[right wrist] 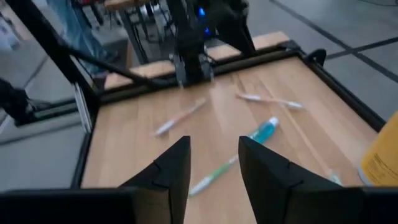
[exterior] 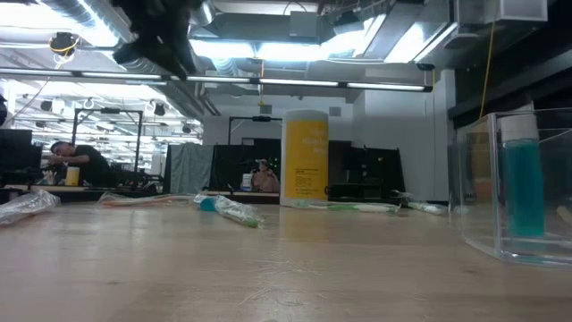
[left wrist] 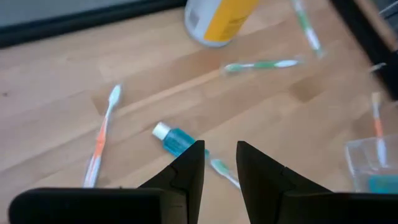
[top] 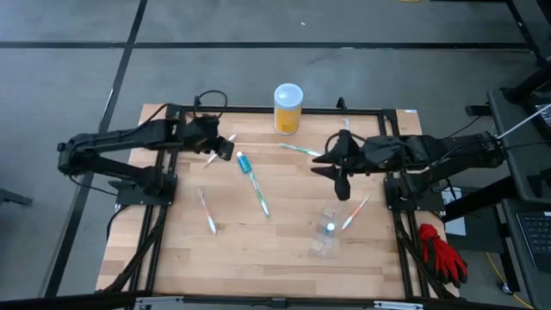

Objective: Pick & Place toothbrushing station
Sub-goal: Put the blue mouthwash bottle into the transparent organizer

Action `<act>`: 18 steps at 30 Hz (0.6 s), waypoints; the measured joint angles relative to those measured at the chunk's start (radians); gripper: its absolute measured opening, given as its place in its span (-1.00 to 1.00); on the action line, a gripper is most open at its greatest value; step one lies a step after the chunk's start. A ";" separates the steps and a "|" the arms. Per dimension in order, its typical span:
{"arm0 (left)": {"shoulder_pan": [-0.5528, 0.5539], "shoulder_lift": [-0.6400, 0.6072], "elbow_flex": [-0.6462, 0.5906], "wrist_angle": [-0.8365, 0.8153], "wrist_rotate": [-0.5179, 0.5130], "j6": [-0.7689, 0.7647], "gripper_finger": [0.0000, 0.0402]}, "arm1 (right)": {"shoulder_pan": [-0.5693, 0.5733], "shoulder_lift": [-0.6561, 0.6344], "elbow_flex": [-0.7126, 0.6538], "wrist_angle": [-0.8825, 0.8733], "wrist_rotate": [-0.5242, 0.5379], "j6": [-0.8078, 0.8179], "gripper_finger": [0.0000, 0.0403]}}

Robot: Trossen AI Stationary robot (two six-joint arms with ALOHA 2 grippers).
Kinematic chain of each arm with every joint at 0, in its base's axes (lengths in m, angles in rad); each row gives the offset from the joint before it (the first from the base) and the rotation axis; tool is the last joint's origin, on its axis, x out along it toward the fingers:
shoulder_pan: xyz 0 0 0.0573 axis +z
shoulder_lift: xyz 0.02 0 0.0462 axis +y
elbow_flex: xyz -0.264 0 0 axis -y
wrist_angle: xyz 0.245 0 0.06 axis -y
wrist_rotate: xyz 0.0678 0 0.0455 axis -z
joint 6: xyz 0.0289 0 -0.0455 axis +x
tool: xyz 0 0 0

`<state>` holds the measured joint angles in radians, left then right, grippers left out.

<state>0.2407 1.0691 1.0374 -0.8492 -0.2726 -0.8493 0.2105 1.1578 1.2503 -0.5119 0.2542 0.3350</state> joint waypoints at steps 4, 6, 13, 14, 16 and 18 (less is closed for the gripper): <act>0.103 0.090 0.000 -0.004 0.106 -0.008 -0.55 | -0.021 0.000 0.002 0.081 -0.004 0.080 -0.32; 0.133 0.144 0.000 -0.028 0.145 -0.004 -0.55 | -0.029 0.001 0.002 0.096 -0.009 0.104 -0.32; 0.100 0.330 0.000 -0.048 0.129 -0.085 -0.55 | -0.029 0.001 0.002 0.147 -0.010 0.110 -0.32; 0.089 0.354 0.000 -0.033 0.124 -0.096 -0.55 | -0.029 0.001 0.002 0.146 -0.010 0.110 -0.32; 0.066 0.399 0.000 -0.011 0.093 -0.128 -0.55 | -0.028 0.001 0.002 0.146 -0.010 0.110 -0.32; 0.050 0.435 0.000 0.012 0.049 -0.179 -0.55 | -0.028 0.001 0.002 0.149 -0.011 0.111 -0.32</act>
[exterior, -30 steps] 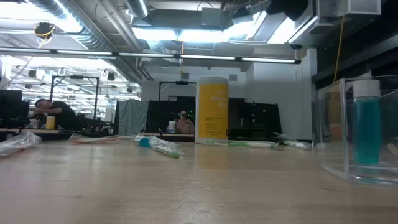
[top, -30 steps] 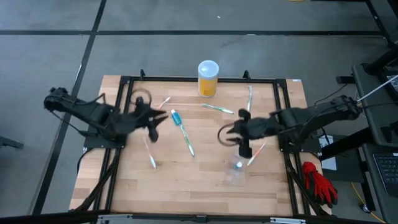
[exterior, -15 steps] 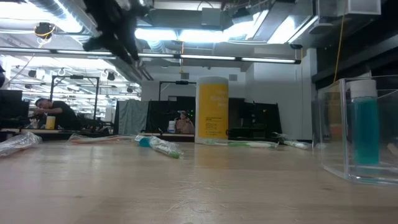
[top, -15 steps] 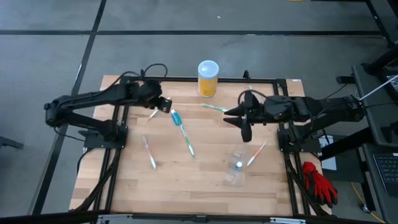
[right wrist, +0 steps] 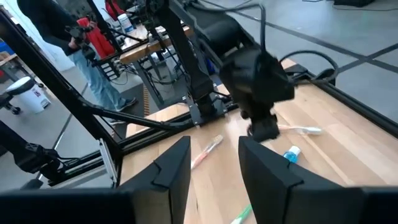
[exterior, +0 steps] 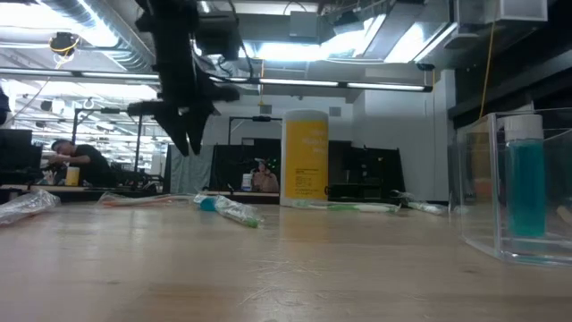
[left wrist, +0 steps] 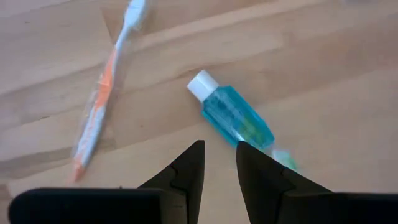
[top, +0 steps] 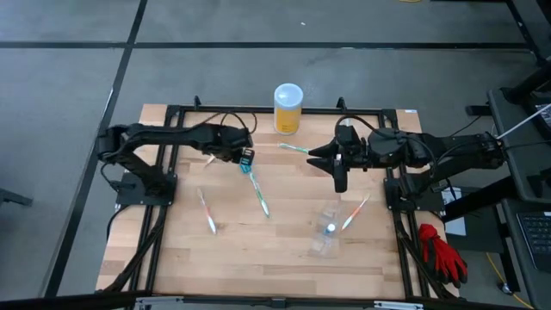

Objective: Pick & Place toothbrushing station
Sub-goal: Put the blue mouthwash bottle into the transparent organizer

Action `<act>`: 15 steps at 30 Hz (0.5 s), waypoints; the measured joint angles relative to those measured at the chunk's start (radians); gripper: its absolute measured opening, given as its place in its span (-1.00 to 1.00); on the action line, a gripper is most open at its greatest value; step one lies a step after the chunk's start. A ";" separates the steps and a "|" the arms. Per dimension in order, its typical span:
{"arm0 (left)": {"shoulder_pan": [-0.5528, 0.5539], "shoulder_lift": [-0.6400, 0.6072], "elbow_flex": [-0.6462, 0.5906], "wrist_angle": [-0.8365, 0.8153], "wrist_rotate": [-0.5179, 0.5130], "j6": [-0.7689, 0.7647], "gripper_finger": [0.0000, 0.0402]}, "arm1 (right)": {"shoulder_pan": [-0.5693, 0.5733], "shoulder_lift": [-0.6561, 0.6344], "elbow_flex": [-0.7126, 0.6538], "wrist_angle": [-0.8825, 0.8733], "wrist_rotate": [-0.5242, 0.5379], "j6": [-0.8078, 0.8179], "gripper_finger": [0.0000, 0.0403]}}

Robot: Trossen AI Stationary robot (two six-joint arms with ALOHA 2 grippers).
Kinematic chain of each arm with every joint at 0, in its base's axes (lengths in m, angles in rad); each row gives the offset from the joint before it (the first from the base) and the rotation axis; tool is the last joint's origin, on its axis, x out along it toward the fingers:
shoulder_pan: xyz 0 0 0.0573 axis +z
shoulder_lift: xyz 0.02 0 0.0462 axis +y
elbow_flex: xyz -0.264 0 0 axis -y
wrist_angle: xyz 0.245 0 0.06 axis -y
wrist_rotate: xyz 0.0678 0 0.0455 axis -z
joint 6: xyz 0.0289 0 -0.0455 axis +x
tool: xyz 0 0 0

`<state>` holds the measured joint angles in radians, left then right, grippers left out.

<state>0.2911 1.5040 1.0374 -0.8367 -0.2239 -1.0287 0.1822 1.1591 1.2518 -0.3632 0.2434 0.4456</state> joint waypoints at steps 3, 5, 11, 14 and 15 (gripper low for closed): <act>-0.001 0.042 0.000 0.006 -0.058 -0.120 -0.55 | 0.000 0.000 0.000 0.016 -0.001 0.000 -0.32; 0.007 0.065 0.000 0.000 -0.061 -0.196 -0.53 | 0.000 0.000 0.000 0.024 -0.001 0.000 -0.32; 0.017 0.133 0.000 0.031 -0.025 -0.241 -0.41 | 0.000 0.000 0.000 0.054 -0.001 -0.006 -0.32; 0.004 0.165 0.000 0.080 0.003 -0.246 -0.34 | 0.001 0.000 0.000 0.063 -0.001 -0.008 -0.32; -0.002 0.174 0.000 0.094 0.009 -0.255 -0.31 | 0.001 0.000 0.000 0.066 -0.001 -0.009 -0.32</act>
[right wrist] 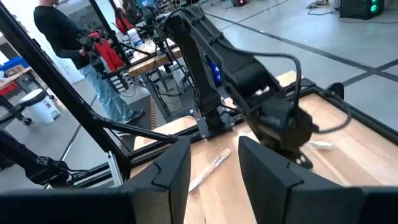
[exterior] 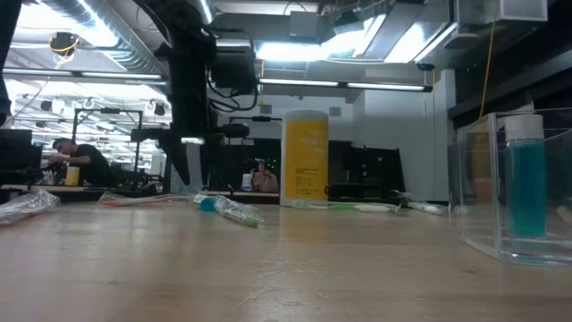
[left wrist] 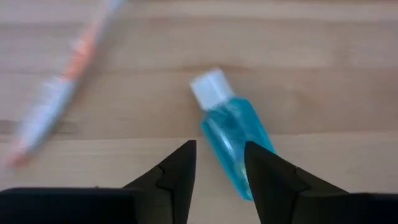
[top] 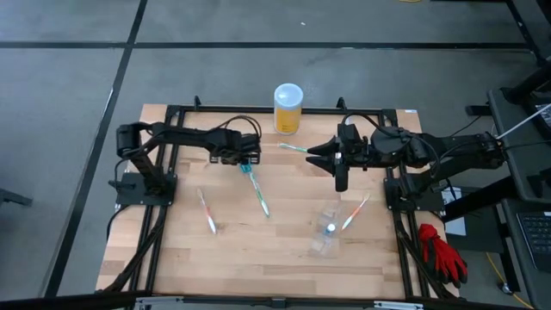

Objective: Pick & Place toothbrushing station
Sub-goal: Put the blue mouthwash bottle into the transparent organizer

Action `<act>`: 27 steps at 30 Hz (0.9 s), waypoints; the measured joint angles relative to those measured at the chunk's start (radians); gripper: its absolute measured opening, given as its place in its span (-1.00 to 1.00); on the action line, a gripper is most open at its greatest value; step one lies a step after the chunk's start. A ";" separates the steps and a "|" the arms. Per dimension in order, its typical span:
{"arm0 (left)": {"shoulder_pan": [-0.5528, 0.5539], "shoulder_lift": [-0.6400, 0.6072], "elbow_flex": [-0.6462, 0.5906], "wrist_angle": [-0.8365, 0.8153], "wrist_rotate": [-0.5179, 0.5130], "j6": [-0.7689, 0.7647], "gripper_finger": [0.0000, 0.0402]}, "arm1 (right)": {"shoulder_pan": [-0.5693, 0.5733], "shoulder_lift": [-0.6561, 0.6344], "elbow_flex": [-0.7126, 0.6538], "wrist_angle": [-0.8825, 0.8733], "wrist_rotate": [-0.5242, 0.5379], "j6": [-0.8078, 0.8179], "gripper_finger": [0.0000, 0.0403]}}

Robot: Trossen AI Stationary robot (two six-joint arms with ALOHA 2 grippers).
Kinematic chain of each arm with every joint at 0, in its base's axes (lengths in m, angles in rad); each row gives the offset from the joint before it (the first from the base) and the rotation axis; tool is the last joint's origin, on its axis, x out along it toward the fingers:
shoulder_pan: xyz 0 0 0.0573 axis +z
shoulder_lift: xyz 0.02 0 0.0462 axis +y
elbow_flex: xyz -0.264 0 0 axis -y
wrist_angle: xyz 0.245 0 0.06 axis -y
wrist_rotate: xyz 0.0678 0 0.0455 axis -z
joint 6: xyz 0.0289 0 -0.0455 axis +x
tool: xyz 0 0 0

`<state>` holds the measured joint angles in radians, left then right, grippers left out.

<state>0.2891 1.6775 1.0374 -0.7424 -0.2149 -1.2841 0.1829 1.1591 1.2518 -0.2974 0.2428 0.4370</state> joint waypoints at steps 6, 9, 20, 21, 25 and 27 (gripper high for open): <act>-0.028 0.039 0.000 0.046 -0.004 -0.041 -0.14 | 0.000 0.000 0.000 0.014 -0.018 -0.003 -0.32; -0.028 0.066 0.000 0.065 -0.005 -0.041 -0.07 | 0.000 0.000 0.000 0.014 -0.020 -0.011 -0.32; -0.029 0.142 0.003 0.114 0.025 -0.020 0.00 | -0.003 0.000 0.000 0.044 -0.023 -0.038 -0.32; -0.029 0.142 0.003 0.113 0.021 -0.015 -0.01 | -0.003 0.000 0.000 0.044 -0.023 -0.038 -0.32; -0.029 0.132 0.001 0.113 0.000 -0.013 -0.08 | -0.003 0.000 0.000 0.044 -0.023 -0.037 -0.32; -0.029 0.131 0.001 0.119 -0.008 -0.002 -0.13 | -0.003 0.000 0.000 0.044 -0.023 -0.037 -0.32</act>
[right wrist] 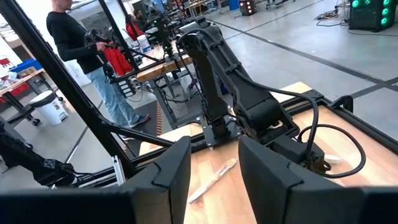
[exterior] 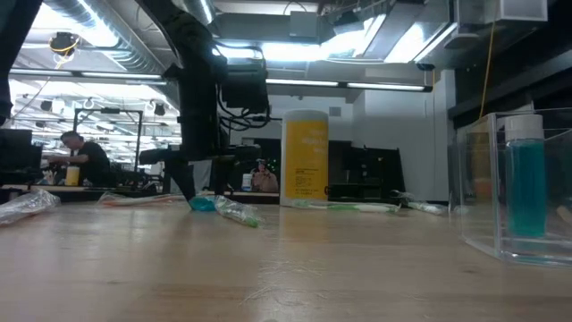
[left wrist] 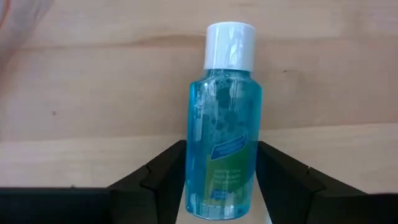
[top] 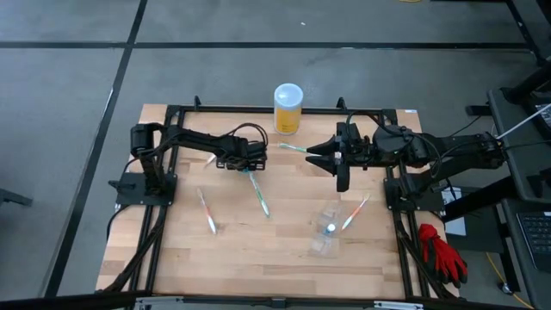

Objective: Pick & Place toothbrushing station
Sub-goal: Put the blue mouthwash bottle into the transparent organizer

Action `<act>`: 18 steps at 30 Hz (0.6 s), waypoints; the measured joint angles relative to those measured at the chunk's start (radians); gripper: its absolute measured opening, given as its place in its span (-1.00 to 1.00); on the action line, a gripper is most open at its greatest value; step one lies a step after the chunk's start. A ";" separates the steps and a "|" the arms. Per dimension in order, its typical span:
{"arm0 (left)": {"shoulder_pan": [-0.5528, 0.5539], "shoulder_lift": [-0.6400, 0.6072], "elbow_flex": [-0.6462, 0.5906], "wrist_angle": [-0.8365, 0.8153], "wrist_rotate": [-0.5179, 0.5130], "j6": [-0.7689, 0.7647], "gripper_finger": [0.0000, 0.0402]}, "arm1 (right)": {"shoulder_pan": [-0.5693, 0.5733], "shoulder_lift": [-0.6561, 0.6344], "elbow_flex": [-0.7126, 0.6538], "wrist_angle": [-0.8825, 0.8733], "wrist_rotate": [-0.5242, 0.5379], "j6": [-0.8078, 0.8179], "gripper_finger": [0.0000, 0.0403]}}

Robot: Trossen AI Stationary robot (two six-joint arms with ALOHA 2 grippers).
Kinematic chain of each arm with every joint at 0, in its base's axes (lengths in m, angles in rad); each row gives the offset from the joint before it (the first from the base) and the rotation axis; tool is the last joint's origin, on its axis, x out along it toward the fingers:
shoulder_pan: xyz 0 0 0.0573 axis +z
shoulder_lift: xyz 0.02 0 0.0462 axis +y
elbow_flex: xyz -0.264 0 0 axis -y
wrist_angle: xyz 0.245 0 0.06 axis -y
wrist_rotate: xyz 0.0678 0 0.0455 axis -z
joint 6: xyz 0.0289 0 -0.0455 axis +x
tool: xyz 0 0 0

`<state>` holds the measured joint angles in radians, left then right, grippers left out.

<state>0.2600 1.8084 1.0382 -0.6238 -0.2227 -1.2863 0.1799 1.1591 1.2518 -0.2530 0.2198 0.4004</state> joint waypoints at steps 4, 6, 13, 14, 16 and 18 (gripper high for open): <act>0.001 0.000 0.000 0.007 -0.010 0.017 -0.20 | 0.000 0.000 0.000 0.000 0.000 0.000 -0.32; -0.006 -0.001 0.000 0.007 -0.021 0.022 -0.21 | 0.000 0.000 0.000 0.001 0.000 0.004 -0.32; -0.016 -0.065 0.000 0.008 -0.035 0.128 -0.14 | 0.000 0.000 0.000 0.051 0.000 0.007 -0.32; -0.020 -0.078 0.000 0.006 -0.043 0.142 -0.14 | 0.000 0.000 0.000 0.057 0.000 0.007 -0.32; -0.031 -0.120 0.000 0.005 -0.052 0.178 -0.15 | 0.000 0.000 0.000 0.063 0.000 0.003 -0.32; -0.046 -0.172 0.000 0.007 -0.064 0.231 -0.17 | 0.000 0.000 0.000 0.067 0.003 0.003 -0.32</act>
<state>0.2138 1.6362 1.0378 -0.6171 -0.2870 -1.0551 0.1799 1.1591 1.2518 -0.1864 0.2227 0.4038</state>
